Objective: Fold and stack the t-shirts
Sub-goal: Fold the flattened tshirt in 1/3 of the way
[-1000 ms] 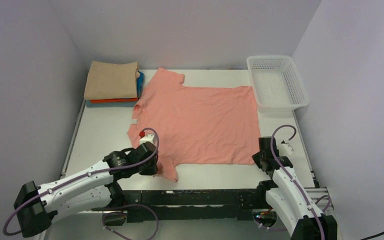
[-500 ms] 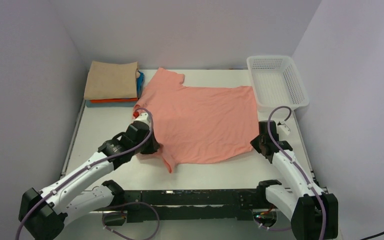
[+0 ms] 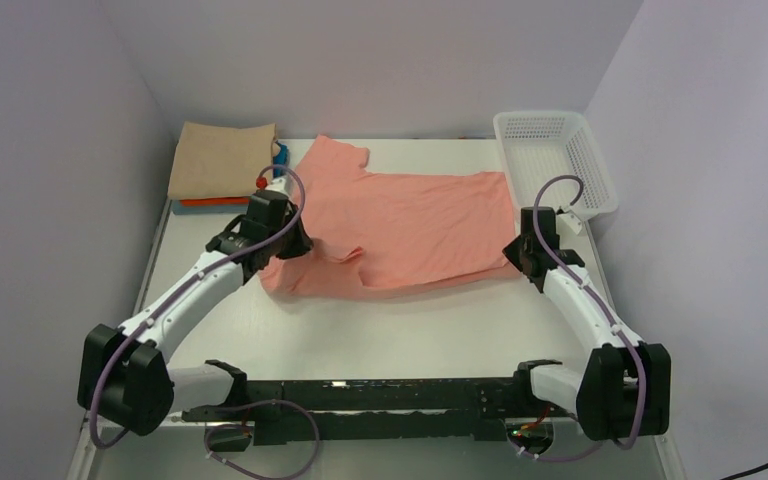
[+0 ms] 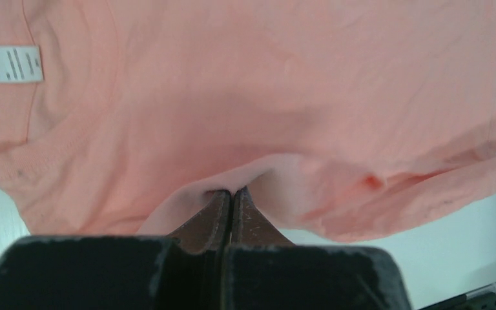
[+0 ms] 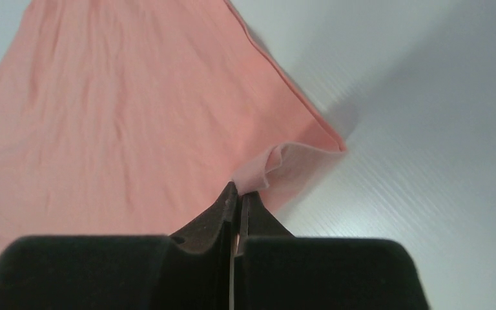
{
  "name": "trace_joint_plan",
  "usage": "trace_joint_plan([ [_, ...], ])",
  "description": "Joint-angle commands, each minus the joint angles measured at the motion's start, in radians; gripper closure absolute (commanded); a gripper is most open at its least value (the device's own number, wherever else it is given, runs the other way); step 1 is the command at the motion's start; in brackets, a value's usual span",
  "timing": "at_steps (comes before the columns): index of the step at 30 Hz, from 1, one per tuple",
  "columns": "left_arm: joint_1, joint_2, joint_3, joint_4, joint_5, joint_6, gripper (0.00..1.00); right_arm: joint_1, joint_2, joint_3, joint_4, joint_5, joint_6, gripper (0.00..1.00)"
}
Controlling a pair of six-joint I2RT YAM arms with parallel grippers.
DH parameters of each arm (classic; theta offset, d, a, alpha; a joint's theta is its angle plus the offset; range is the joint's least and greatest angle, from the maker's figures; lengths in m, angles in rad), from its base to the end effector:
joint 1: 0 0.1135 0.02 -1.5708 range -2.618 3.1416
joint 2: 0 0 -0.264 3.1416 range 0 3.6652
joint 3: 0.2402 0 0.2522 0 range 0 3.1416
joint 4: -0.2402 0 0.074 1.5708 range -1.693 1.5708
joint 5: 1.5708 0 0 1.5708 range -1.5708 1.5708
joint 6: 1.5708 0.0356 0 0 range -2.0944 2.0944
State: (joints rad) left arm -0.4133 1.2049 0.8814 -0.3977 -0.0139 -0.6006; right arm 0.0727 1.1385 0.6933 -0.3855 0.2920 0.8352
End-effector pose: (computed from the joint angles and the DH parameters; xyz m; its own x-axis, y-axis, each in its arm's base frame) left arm 0.2376 -0.1036 0.2667 -0.7204 -0.3011 -0.6248 -0.0183 0.9088 -0.4169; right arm 0.2293 0.0064 0.2221 -0.4022 0.6826 -0.6101 0.6293 0.6901 0.3574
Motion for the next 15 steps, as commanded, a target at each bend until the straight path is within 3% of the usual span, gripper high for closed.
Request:
trace_joint_plan([
  [1,0.045,0.061,0.086,0.085,0.047,0.068,1.0,-0.026,0.052,0.08,0.084,0.045,-0.039,1.0],
  [15,0.106,0.324,0.259,0.169,0.08,0.212,1.0,-0.068,0.26,0.163,0.174,-0.016,-0.074,1.0],
])
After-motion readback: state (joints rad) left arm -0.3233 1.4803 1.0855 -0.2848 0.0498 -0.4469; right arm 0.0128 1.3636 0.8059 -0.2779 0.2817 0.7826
